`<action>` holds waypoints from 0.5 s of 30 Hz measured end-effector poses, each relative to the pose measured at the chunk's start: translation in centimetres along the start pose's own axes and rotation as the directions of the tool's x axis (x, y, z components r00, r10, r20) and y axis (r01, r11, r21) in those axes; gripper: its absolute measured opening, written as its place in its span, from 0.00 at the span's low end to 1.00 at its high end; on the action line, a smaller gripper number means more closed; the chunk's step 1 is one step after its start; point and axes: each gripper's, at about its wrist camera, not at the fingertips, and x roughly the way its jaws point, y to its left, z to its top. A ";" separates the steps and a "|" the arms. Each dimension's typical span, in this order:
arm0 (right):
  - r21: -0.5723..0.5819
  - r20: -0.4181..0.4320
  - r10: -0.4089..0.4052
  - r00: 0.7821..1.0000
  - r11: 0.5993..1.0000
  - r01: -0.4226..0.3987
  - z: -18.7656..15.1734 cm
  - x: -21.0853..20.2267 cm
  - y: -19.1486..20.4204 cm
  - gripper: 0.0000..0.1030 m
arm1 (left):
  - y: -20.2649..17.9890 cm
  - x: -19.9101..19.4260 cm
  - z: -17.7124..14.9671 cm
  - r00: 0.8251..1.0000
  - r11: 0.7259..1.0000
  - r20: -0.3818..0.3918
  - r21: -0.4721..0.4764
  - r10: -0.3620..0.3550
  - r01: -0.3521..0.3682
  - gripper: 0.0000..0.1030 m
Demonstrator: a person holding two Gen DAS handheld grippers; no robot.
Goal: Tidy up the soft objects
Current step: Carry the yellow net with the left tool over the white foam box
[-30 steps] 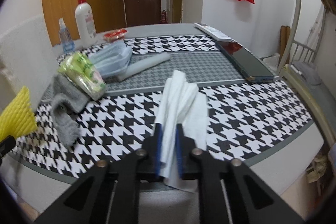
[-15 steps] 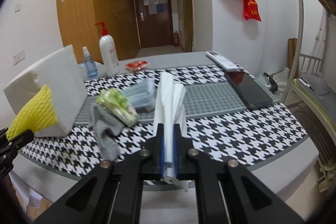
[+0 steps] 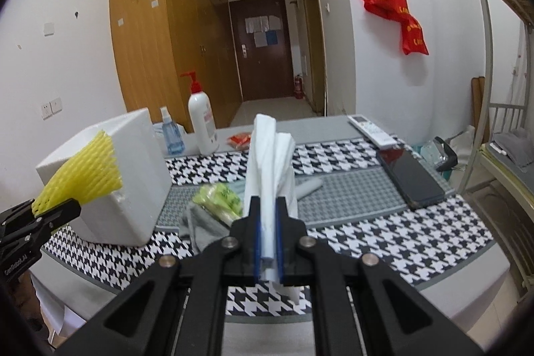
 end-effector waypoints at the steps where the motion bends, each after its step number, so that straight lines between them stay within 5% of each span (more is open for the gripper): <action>1: 0.000 0.009 0.004 1.000 1.000 -0.004 0.3 -0.2 0.1 0.09 | 0.0 0.0 0.4 1.000 1.000 0.006 0.000 0.005 -0.005 0.20; 15: -0.030 0.083 0.051 0.995 0.998 -0.049 3.7 -0.9 1.3 0.09 | 0.7 -0.3 3.6 0.996 0.998 0.063 -0.005 0.069 -0.069 0.20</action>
